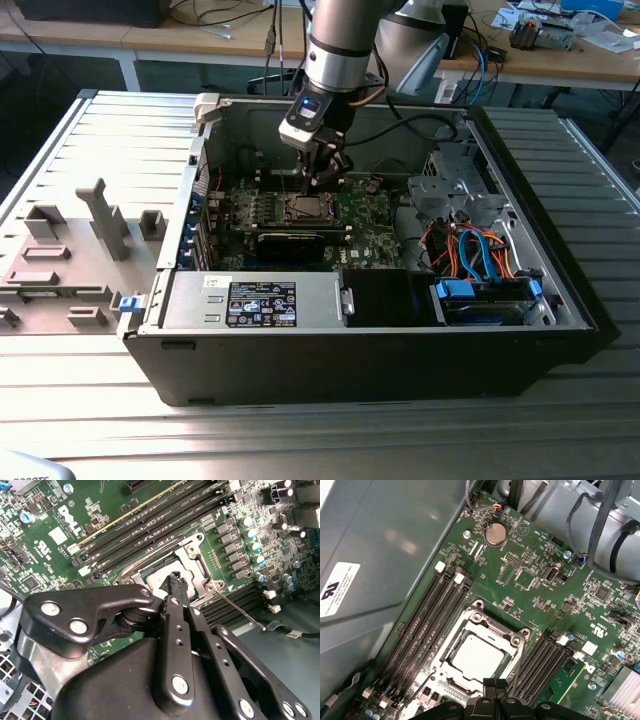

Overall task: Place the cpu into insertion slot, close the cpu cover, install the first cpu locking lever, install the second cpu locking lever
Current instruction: 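Install the first cpu locking lever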

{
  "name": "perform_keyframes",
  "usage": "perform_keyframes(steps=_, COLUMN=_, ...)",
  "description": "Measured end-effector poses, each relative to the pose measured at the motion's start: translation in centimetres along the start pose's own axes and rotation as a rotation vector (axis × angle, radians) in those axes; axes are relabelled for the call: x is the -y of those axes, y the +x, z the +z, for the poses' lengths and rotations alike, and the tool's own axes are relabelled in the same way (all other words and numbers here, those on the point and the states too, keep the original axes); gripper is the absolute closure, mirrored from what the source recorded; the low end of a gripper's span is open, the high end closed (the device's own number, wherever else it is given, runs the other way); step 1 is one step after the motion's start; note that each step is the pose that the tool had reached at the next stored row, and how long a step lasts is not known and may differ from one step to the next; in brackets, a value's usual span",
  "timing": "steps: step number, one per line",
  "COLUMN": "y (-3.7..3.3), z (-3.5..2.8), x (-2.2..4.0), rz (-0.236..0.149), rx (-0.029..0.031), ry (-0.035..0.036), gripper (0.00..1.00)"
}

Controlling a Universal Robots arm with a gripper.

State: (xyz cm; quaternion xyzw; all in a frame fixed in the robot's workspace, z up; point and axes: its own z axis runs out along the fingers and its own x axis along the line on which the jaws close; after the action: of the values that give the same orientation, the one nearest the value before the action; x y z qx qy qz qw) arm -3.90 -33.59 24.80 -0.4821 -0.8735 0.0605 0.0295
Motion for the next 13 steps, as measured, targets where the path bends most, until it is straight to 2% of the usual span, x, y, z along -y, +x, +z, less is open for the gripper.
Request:
perform_keyframes(steps=7, y=0.00, z=0.00, x=0.00, rz=-0.032, rx=0.0042, ry=-0.0003, gripper=0.89)
perform_keyframes(steps=13, y=0.00, z=0.00, x=0.00, rz=-0.073, rx=0.0099, ry=-0.0005, gripper=0.89)
